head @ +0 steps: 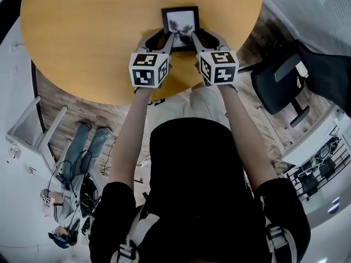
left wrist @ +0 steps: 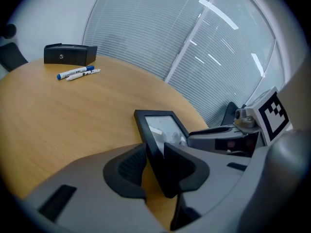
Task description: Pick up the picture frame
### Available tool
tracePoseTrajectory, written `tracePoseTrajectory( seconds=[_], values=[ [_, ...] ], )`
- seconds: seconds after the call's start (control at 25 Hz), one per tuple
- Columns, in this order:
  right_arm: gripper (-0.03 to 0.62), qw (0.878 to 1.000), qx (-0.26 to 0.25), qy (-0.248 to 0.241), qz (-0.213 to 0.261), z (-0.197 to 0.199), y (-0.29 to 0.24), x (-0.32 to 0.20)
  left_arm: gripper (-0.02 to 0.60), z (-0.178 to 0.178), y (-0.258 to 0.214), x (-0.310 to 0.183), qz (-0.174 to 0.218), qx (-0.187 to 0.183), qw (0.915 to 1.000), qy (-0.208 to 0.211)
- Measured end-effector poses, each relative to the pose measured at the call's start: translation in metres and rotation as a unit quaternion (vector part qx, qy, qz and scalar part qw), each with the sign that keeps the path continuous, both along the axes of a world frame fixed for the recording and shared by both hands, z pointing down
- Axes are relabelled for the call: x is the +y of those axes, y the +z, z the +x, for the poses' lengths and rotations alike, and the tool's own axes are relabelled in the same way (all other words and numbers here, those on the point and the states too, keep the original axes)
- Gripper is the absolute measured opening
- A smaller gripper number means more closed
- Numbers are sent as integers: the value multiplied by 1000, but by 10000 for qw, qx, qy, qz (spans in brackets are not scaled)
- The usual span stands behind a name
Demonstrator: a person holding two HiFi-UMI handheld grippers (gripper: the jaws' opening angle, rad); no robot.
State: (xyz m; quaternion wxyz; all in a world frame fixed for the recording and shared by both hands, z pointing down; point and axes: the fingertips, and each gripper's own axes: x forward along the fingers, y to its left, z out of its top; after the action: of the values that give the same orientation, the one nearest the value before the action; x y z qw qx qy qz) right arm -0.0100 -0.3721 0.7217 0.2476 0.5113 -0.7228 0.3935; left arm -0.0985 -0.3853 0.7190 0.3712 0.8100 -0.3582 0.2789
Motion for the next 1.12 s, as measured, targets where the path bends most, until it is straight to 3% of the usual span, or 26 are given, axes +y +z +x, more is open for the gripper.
tracePoseTrajectory(
  seconds=[0.6, 0.96, 1.12],
  values=[
    [103, 9999, -35, 61, -74, -1, -8, 1, 112, -2, -11, 4, 18, -36, 9999, 132],
    [97, 9995, -15, -56, 316, -1, -74, -4, 110, -5, -78, 13, 369, 215, 9983, -402],
    [92, 9966, -49, -127, 816, 5, -121, -6, 109, 0, -123, 6, 860, 254, 9940, -631]
  ],
)
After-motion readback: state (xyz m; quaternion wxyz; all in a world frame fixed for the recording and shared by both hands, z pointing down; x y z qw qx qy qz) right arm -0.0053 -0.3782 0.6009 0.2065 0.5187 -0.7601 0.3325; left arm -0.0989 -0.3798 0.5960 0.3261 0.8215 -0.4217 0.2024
